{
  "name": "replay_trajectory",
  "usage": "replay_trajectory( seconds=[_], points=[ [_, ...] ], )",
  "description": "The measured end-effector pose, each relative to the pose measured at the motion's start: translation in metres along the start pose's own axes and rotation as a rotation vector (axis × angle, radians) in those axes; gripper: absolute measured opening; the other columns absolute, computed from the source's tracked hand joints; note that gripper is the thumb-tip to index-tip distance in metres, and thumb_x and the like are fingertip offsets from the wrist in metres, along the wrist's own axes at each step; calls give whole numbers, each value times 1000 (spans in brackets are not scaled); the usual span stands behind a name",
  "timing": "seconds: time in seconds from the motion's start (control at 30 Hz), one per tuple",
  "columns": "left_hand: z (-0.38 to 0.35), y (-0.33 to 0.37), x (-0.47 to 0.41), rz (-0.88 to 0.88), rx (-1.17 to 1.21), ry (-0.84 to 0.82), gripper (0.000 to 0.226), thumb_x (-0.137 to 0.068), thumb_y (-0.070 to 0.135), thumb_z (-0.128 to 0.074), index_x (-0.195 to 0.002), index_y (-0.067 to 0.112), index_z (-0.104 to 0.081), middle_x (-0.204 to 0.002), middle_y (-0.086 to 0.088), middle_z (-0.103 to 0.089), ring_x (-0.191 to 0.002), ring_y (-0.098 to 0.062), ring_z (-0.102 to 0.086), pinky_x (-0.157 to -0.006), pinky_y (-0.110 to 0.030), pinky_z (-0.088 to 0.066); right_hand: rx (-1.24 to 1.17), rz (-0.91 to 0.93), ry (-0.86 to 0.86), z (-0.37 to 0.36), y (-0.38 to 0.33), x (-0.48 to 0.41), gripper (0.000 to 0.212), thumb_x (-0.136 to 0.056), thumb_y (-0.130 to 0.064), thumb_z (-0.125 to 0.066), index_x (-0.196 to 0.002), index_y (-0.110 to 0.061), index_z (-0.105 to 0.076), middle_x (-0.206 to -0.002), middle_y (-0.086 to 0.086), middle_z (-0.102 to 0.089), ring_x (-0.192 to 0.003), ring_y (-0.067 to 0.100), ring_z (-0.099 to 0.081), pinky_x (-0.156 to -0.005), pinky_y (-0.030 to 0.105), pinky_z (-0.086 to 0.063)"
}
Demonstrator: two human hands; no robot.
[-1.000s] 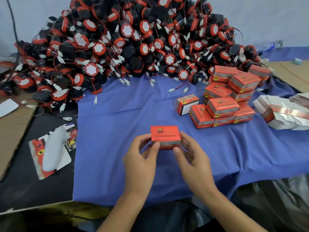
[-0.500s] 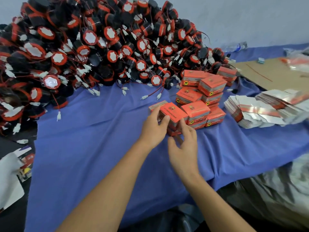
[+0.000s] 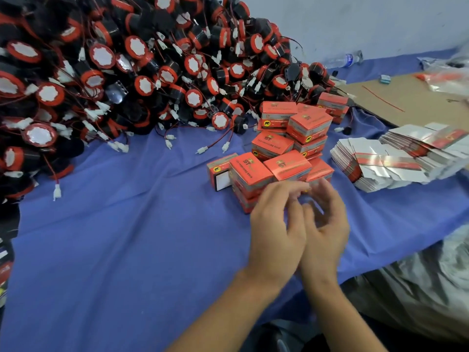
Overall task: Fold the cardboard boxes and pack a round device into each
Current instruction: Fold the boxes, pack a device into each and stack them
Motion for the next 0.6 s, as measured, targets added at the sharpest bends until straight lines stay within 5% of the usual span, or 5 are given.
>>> replay_trajectory(
  seconds=[0.2, 0.37, 0.47, 0.53, 0.6],
  points=[
    [-109, -18, -7, 309, 50, -365, 30, -102, 10, -52, -127, 14, -68, -127, -1, -68, -118, -13, -62, -103, -26, -48, 329, 10, 159, 61, 13, -77, 43, -96, -4, -62, -138, -14, -60, -131, 3, -60, -116, 7, -57, -94, 15, -45],
    [-182, -54, -30, 508, -90, -503, 32, -104, 12, -49, -131, 4, -65, -134, -15, -66, -128, -31, -56, -105, -35, -40, 534, -90, 178, 81, 46, -134, 44, -97, -7, -60, -140, -7, -59, -143, 19, -52, -129, 42, -43, -104, 44, -39],
    [-215, -73, -37, 592, -131, -561, 29, -105, 16, -48, -120, 0, -68, -127, -21, -67, -122, -39, -58, -100, -40, -44, 513, -106, 199, 88, 63, -153, 27, -99, -15, -62, -125, -14, -66, -134, 3, -52, -122, 22, -41, -101, 31, -38],
    [-230, -83, -41, 637, -140, -560, 30, -105, 21, -51, -116, 0, -70, -123, -21, -69, -119, -39, -60, -99, -43, -48, 530, -72, 248, 91, 66, -155, 11, -99, -27, -63, -109, -23, -64, -124, -2, -51, -108, 1, -44, -81, 12, -38],
    [-235, -89, -45, 663, -128, -518, 29, -104, 24, -56, -113, 4, -73, -118, -18, -73, -115, -36, -64, -96, -40, -50, 682, 22, 239, 88, 63, -154, 5, -95, -37, -64, -98, -33, -62, -117, -8, -50, -105, -11, -46, -73, 9, -39]
  ],
)
Point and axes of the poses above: each hand's wrist, its own x-axis away from the middle knuckle, its own z-axis out of the back of the hand, y = z × x, the point moved 8 cm from there along -x, towards the middle knuckle
